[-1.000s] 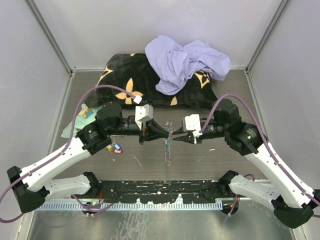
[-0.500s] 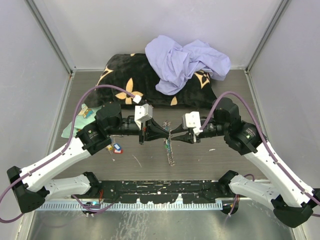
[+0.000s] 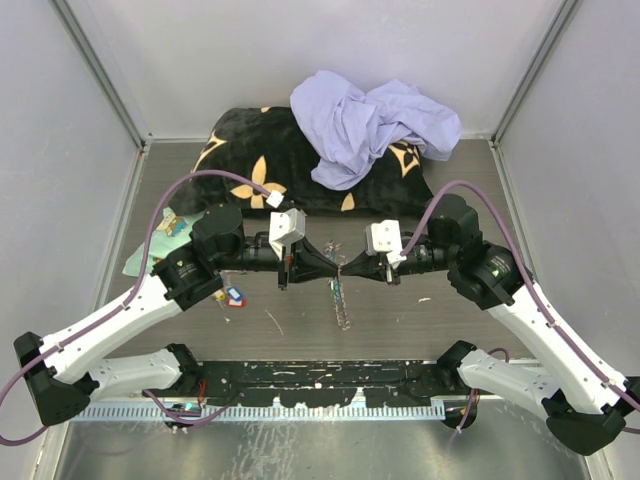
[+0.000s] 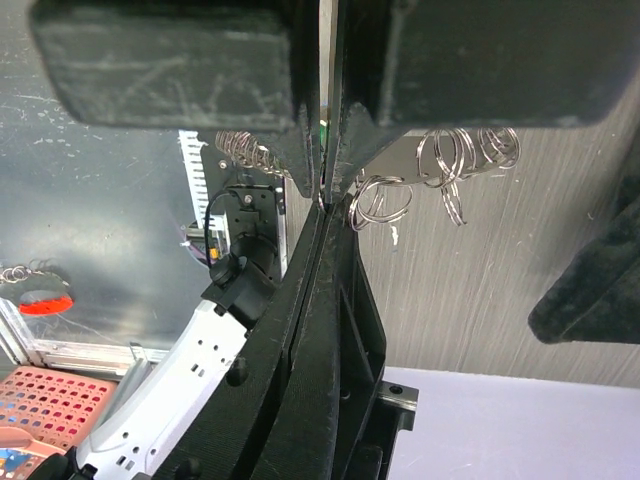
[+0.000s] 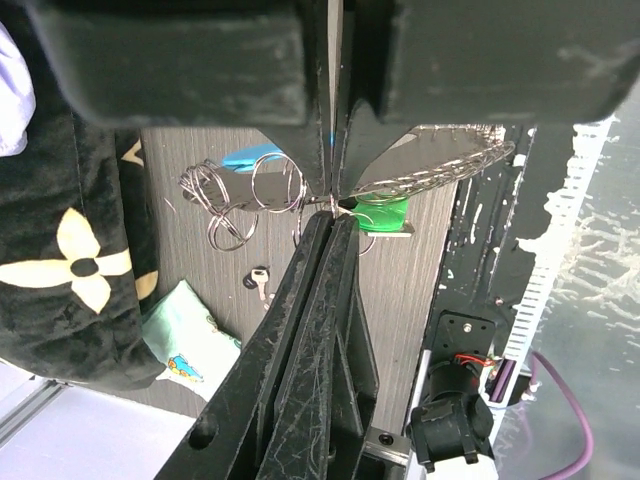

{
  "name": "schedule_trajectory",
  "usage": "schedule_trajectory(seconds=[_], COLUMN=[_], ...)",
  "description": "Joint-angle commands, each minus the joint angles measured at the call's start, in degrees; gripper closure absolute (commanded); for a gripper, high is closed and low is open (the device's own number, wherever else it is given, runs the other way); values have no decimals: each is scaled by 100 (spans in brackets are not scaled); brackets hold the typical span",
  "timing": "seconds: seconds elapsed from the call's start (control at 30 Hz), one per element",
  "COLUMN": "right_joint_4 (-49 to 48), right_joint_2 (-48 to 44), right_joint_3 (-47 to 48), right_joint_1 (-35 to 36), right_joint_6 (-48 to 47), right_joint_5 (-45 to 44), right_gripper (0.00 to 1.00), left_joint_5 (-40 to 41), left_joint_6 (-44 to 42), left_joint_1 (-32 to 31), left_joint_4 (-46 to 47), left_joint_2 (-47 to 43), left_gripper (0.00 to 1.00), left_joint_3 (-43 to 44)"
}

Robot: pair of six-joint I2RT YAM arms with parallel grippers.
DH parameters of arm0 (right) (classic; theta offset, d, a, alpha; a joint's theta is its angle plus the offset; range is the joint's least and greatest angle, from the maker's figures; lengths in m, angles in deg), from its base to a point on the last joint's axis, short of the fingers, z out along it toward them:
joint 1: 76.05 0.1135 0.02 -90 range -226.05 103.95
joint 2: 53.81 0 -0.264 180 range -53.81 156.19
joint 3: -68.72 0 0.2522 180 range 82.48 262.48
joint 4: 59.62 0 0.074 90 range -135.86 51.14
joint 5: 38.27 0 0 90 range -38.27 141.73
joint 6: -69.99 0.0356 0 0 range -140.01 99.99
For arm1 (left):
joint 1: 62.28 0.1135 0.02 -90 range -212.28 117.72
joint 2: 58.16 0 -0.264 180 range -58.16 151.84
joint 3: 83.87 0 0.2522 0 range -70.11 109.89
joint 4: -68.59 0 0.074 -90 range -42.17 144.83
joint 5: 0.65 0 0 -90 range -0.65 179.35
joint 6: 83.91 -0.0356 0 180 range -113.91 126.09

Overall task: Remove the keys from the keyring
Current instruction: Remove the key from the keyring.

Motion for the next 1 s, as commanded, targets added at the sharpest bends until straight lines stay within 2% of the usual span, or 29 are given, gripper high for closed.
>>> schedule_trajectory(seconds=[0.0,0.07,0.2,0.27,0.33,0.47,0.63,0.77,0.83,0.97], right_joint_4=[-238,-324,-732,-961,-1181,-1688,-2522,-3069,-3373,-3958], right_joint_2=[4,-33,-295,-438,-570,-793,-1031,-1181,-1235,-1335], right_joint_3=[170,147,-105,-301,-501,-833,-1236,-1559,-1710,-1946], right_joint_1=[3,4,-5,-8,-6,-6,-18,-36,-59,-139], right_joint_6=[81,198,572,718,818,1027,1476,1729,1937,2424], right_joint_5=[188,191,255,286,285,210,101,116,114,124], right_gripper=[99,99,99,99,99,99,99,99,99,99], left_joint_5=[-66,137,596,853,1218,1645,1842,1891,1835,1472], left_joint_6=[102,227,741,1101,1495,2263,3282,3493,3479,3476], left_joint_1=[-10,-10,-11,-11,-8,-6,-6,-2,16,108], left_joint_4=[542,693,1092,1269,1251,1203,2026,2414,2527,2838], left_joint_2=[-128,-217,-657,-954,-1252,-1801,-2100,-2089,-1978,-1657], left_gripper=[100,99,64,51,44,41,41,43,47,64], left_joint_3=[84,-28,-439,-669,-850,-1277,-2085,-2320,-2324,-2279])
